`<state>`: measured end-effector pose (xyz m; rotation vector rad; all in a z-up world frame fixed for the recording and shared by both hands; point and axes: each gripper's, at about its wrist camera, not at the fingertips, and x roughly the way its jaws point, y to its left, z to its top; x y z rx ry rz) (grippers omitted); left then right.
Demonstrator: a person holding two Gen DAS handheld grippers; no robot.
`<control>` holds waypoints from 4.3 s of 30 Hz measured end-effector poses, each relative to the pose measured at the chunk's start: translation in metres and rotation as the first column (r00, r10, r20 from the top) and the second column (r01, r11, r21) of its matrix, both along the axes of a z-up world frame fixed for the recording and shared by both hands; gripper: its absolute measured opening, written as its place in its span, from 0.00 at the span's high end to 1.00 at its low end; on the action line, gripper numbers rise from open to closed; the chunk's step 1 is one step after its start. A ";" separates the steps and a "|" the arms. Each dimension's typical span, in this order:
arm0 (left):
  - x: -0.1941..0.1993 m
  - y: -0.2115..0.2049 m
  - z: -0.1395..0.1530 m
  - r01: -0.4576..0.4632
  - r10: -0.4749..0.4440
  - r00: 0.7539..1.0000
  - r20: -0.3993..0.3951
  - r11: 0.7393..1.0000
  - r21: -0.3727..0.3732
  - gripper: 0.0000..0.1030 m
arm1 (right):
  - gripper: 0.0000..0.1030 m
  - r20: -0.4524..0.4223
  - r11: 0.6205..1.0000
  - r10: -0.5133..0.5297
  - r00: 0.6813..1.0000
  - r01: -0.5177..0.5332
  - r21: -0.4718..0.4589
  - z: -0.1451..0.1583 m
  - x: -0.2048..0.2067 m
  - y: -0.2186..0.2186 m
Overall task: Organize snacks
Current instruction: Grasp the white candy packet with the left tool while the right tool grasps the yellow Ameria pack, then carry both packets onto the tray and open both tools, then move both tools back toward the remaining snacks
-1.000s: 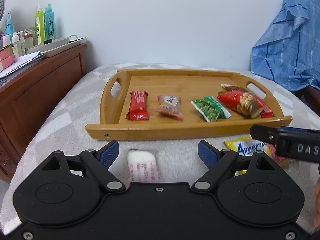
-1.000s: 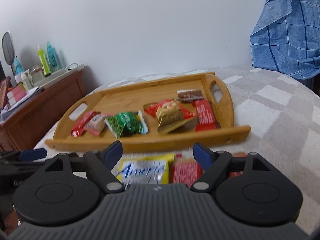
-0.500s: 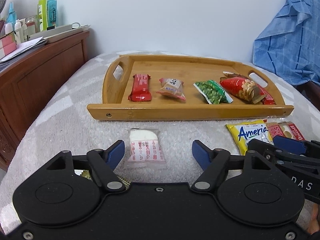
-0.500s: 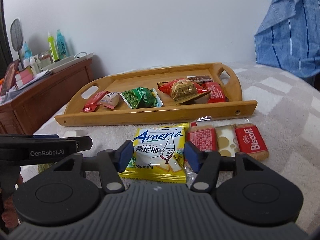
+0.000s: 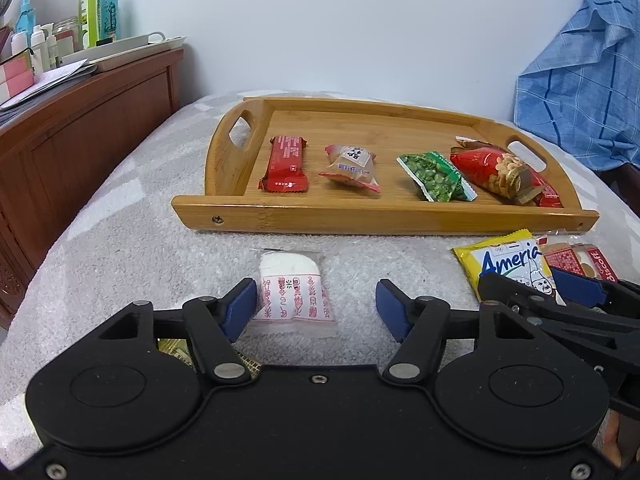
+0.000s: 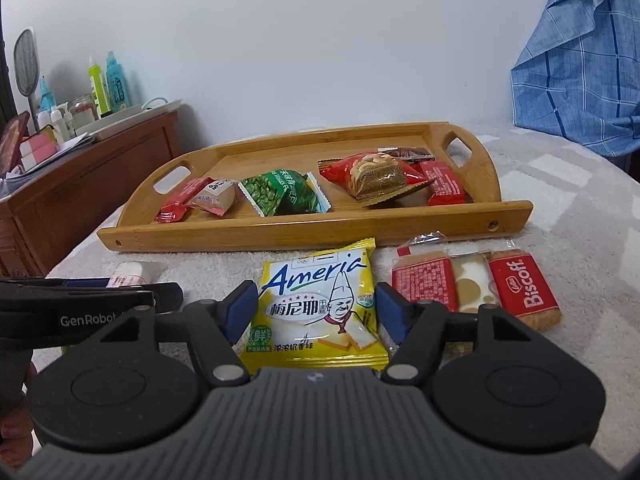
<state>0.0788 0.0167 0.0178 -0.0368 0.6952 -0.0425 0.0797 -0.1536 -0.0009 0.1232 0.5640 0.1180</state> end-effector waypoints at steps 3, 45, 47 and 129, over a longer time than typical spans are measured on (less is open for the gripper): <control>0.001 0.000 0.000 -0.003 0.003 1.000 0.002 1.000 0.001 0.42 | 0.22 0.004 1.000 0.005 1.000 -0.005 -0.012 -0.001 -0.001 0.003; 0.088 -0.022 0.090 0.079 -0.070 0.989 0.131 0.994 -0.069 0.69 | 0.46 0.114 0.989 0.048 0.992 -0.063 0.132 0.084 0.092 -0.050; 0.106 -0.023 0.091 0.080 -0.069 0.990 0.123 0.993 -0.084 0.69 | 0.46 0.098 0.985 0.050 0.994 -0.065 0.160 0.084 0.110 -0.054; 0.151 -0.032 0.078 0.069 -0.068 0.997 0.025 0.996 -0.056 0.26 | 0.17 0.025 0.986 0.017 1.000 -0.021 0.162 0.066 0.156 -0.060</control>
